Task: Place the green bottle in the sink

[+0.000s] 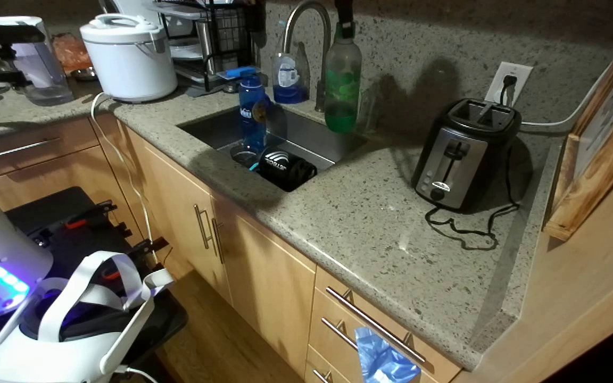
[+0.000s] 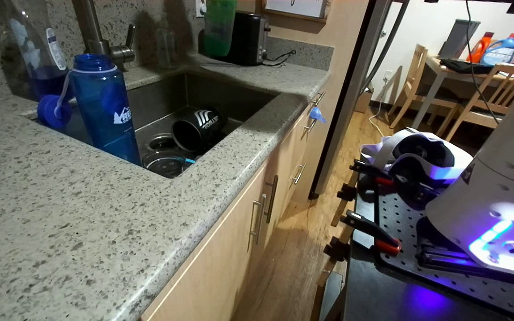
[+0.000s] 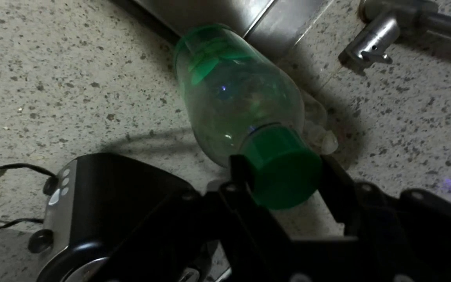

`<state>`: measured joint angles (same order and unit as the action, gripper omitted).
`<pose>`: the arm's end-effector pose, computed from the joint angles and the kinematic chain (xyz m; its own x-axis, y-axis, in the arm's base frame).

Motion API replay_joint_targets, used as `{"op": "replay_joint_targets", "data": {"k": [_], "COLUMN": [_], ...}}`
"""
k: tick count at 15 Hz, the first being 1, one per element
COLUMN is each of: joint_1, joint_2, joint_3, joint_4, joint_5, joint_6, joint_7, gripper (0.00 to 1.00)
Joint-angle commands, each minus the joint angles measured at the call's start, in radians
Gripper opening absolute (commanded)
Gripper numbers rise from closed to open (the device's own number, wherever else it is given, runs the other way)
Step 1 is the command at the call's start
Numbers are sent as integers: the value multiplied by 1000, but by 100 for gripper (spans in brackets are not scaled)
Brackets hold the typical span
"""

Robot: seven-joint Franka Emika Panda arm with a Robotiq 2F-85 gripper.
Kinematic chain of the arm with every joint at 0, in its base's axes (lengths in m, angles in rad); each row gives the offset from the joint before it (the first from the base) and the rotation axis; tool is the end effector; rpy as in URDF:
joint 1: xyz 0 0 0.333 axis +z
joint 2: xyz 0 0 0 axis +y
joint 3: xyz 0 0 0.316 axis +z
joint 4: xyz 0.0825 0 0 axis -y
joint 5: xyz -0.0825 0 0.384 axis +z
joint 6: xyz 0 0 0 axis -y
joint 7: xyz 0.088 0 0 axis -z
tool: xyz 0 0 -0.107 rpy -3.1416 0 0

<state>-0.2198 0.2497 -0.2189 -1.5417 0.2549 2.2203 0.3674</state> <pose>0.6207 -0.2640 0.5587 0.5492 -0.7751 0.3125 -0.7032 -0.6307 -0.3282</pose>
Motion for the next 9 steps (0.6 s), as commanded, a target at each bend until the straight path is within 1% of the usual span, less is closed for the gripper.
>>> {"op": "replay_joint_targets", "data": {"k": [1, 5, 9], "joint_1": [16, 18, 8], "joint_2": [-56, -27, 0], "joint_3": [24, 39, 44], "joint_4": [-90, -111, -140], "joint_5": [-6, 4, 21], "joint_6": [53, 84, 148], "joint_7": [-57, -105, -151], "gripper": [25, 25, 25]}}
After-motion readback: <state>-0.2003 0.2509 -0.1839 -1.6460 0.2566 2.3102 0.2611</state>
